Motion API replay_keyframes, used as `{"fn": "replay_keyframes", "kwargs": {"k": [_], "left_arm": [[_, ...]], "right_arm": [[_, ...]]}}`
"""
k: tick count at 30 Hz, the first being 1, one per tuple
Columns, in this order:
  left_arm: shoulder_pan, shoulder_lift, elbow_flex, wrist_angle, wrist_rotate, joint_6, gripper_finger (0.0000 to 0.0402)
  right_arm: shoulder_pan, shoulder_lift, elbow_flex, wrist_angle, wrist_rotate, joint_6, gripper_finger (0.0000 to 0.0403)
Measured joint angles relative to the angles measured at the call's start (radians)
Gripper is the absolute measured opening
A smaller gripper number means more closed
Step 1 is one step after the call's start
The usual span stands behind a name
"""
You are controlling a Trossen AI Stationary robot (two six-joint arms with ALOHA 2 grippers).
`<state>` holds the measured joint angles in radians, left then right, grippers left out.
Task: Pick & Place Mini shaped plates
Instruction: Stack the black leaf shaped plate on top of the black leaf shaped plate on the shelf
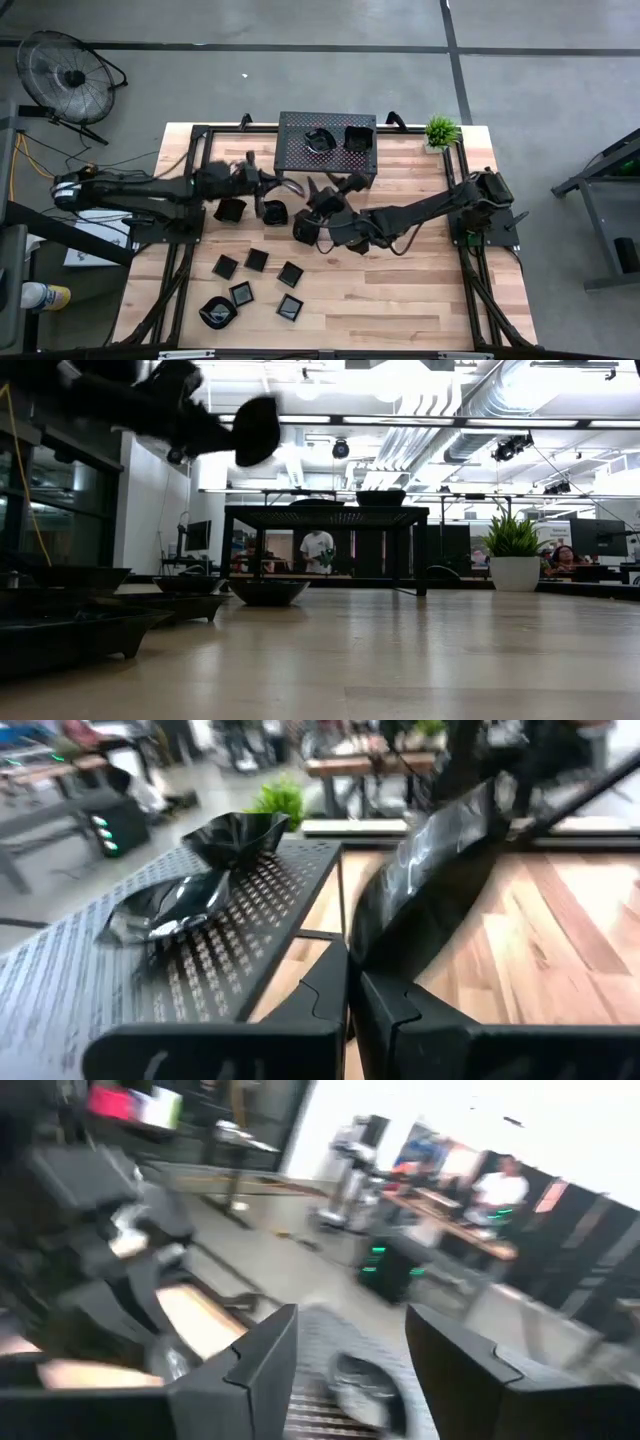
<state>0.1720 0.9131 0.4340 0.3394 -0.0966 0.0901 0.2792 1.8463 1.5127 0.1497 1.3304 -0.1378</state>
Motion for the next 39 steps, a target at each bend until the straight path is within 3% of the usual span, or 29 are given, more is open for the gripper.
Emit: {"fn": "replay_keyframes", "kwargs": {"k": [4,9,15,21,24,32,39], "left_arm": [[0.104,0.004,0.171,-0.313,0.09,0.074,0.0001],[0.211,0.006,0.349,-0.542,0.143,0.143,0.0001],[0.353,0.087,0.527,-0.717,0.233,0.198,0.0001],[0.474,0.302,0.714,-0.847,0.412,0.25,0.0001],[0.514,0.435,0.833,-0.961,0.453,0.3,0.0001],[0.551,0.732,1.171,-1.228,0.503,0.395,0.0001],[0.548,0.87,1.39,-1.34,0.499,0.411,0.0001]], "right_arm": [[0.033,-0.02,-0.003,-0.03,0.103,-0.036,0.0185],[0.077,-0.034,-0.003,-0.032,0.23,-0.086,0.0185],[0.119,-0.046,-0.004,-0.021,0.243,-0.1,0.0184],[0.144,-0.045,-0.004,-0.095,0.242,-0.019,0.0185],[0.155,-0.045,-0.004,-0.161,0.24,0.043,0.0183],[0.16,-0.045,-0.004,-0.25,0.24,0.138,0.0181],[0.16,-0.045,-0.004,-0.264,0.238,0.138,0.0179]]}}
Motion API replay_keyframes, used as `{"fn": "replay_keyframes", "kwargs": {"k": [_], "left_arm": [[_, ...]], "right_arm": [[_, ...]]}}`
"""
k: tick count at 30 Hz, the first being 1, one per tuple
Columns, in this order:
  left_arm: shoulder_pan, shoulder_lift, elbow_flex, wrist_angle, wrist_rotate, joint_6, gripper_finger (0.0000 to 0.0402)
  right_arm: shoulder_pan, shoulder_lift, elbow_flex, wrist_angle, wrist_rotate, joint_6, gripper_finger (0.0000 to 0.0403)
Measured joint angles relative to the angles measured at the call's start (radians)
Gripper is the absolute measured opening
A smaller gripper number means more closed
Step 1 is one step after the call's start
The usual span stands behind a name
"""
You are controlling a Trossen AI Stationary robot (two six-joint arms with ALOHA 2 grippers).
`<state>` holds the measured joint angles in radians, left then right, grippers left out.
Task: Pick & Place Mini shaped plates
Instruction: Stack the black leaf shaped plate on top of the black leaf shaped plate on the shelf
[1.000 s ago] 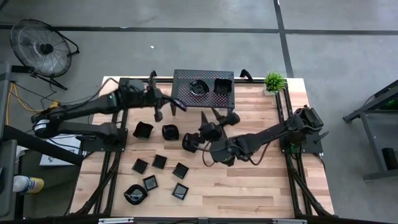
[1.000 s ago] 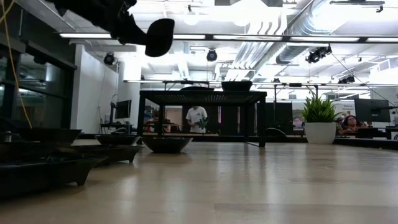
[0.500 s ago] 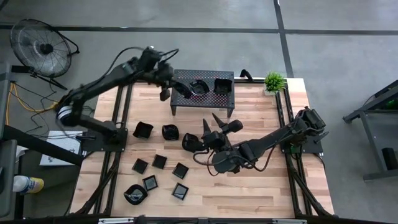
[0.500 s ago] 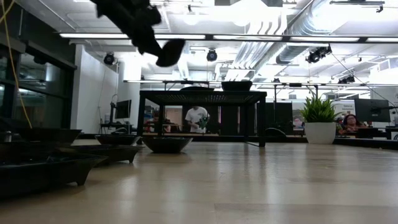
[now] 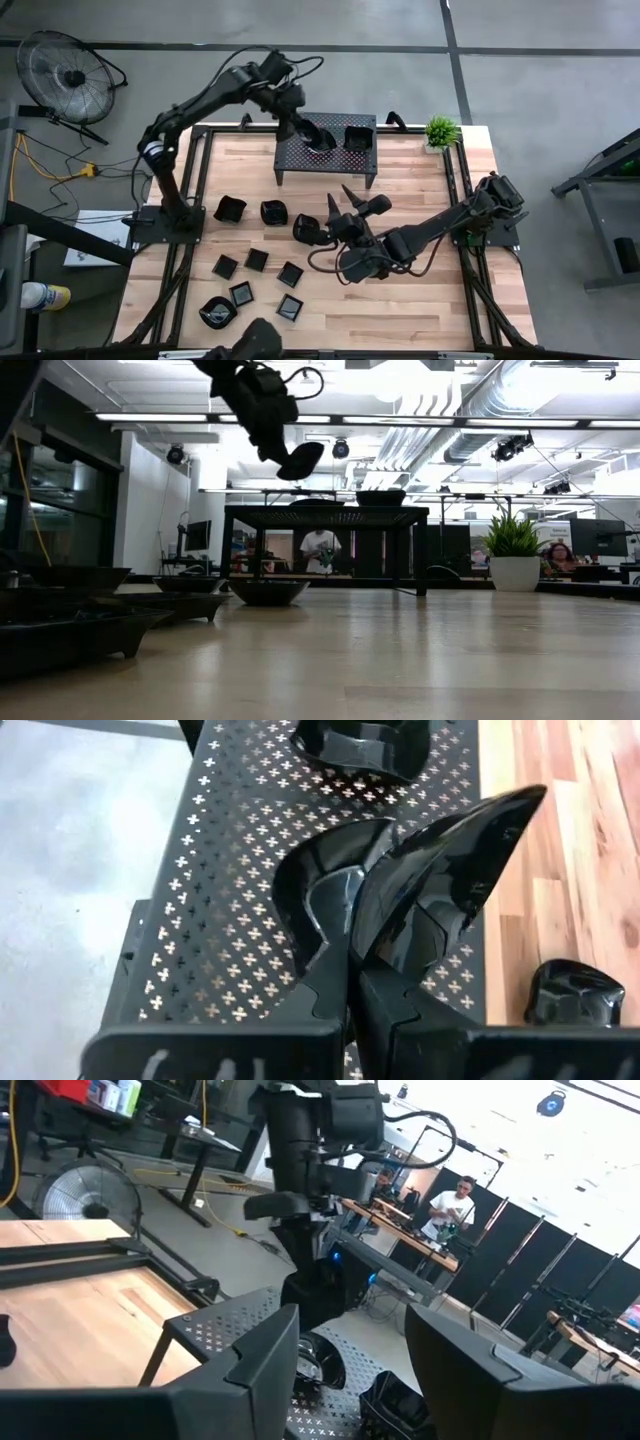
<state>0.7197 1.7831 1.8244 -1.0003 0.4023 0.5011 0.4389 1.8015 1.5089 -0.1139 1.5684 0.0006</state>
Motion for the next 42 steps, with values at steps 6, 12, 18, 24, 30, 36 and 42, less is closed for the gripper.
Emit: {"fn": "replay_keyframes", "kwargs": {"k": [6,12,18,24,30,36,42], "left_arm": [[0.0,0.053,0.056,-0.022,0.005,0.0,0.0001],[0.0,0.068,0.056,-0.02,-0.003,0.01,0.0001],[0.0,0.067,0.057,-0.022,-0.015,0.018,0.0001],[0.0,0.067,0.057,-0.021,-0.016,0.018,0.0],[0.0,0.067,0.056,-0.021,-0.02,0.018,0.0],[0.0,0.073,0.057,-0.019,-0.017,0.002,0.0],[0.0,0.097,0.055,-0.019,0.003,-0.009,0.0]], "right_arm": [[0.0,0.0,0.0,-0.01,0.001,0.001,0.0178],[-0.038,0.001,0.0,-0.01,0.001,0.118,0.0177],[-0.102,0.001,0.0,-0.031,0.002,0.179,0.0177],[-0.167,0.001,0.0,-0.036,0.001,0.176,0.0177],[-0.179,0.001,0.0,-0.052,-0.028,0.177,0.0177],[-0.179,0.001,0.0,-0.092,-0.031,0.216,0.0177],[-0.179,0.001,0.0,-0.139,-0.037,0.265,0.0177]]}}
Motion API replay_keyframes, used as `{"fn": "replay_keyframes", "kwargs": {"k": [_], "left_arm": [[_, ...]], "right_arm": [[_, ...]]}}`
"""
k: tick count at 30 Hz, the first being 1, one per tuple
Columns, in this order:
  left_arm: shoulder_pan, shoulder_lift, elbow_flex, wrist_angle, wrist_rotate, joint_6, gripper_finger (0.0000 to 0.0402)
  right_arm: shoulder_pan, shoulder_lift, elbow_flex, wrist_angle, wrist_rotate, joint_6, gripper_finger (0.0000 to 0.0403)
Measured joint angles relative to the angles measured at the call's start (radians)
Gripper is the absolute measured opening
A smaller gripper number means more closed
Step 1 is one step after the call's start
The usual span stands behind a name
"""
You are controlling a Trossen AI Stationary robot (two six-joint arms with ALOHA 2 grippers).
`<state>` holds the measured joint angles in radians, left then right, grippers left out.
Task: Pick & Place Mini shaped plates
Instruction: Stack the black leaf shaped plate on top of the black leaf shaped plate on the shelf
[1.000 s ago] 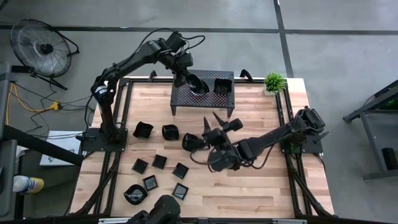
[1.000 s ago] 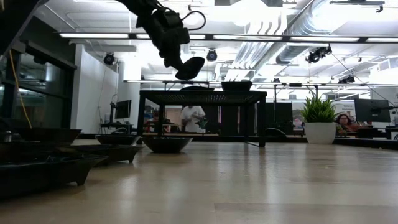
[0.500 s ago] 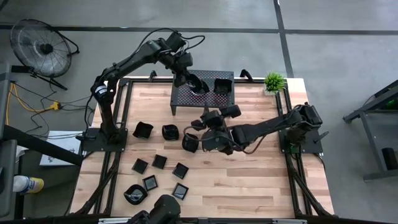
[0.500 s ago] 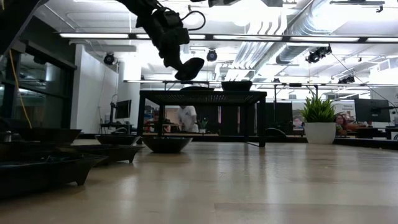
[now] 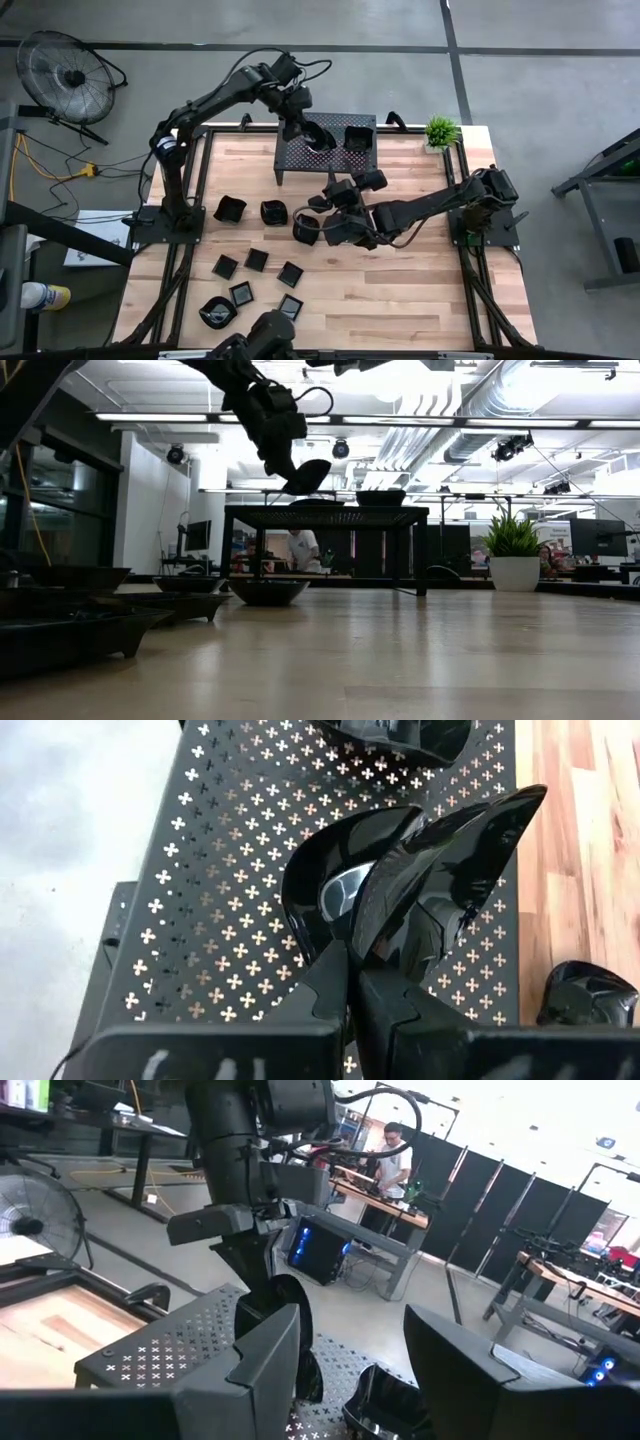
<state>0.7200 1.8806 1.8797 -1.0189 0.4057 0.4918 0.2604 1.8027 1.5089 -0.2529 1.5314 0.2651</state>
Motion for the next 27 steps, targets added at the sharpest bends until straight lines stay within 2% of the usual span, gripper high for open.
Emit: {"fn": "replay_keyframes", "kwargs": {"k": [27], "left_arm": [[0.0,0.012,0.0,0.042,0.013,-0.078,0.0001]], "right_arm": [[0.001,0.0,0.0,-0.015,-0.001,0.023,0.0177]]}}
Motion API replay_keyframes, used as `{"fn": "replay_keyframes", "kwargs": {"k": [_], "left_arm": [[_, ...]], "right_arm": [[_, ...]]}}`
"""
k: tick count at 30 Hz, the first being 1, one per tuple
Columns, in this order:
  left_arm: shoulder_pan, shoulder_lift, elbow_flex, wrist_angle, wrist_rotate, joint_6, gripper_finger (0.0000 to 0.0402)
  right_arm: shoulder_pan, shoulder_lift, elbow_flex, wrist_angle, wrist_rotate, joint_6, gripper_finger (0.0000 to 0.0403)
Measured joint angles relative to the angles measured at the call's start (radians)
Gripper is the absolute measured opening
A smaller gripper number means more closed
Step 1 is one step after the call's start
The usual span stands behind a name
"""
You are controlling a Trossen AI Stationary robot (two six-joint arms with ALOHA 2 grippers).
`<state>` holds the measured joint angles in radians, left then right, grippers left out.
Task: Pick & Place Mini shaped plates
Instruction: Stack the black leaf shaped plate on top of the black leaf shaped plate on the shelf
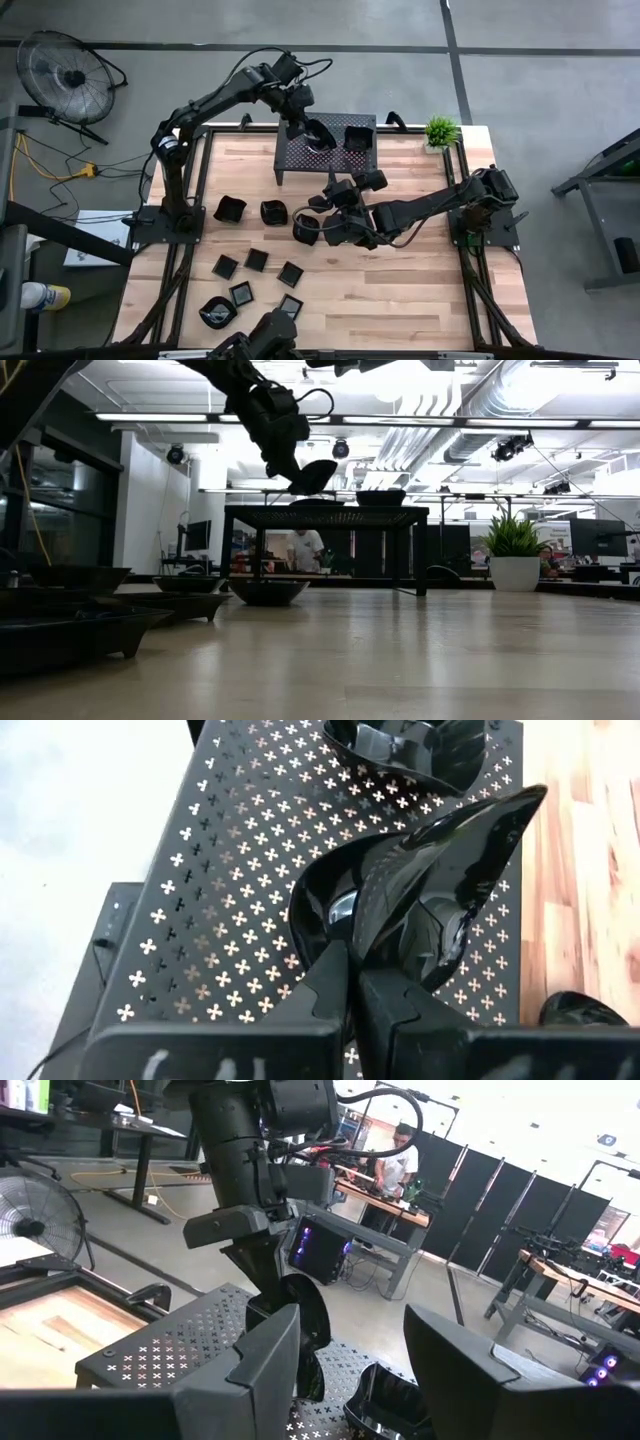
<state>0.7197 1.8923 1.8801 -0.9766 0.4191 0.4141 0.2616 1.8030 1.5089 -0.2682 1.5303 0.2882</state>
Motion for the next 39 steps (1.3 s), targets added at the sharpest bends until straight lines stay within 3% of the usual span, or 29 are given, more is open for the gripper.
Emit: {"fn": "replay_keyframes", "kwargs": {"k": [39], "left_arm": [[-0.013,0.035,0.0,-0.007,-0.036,0.028,0.0001]], "right_arm": [[0.0,0.0,0.0,-0.021,-0.03,0.003,0.0177]]}}
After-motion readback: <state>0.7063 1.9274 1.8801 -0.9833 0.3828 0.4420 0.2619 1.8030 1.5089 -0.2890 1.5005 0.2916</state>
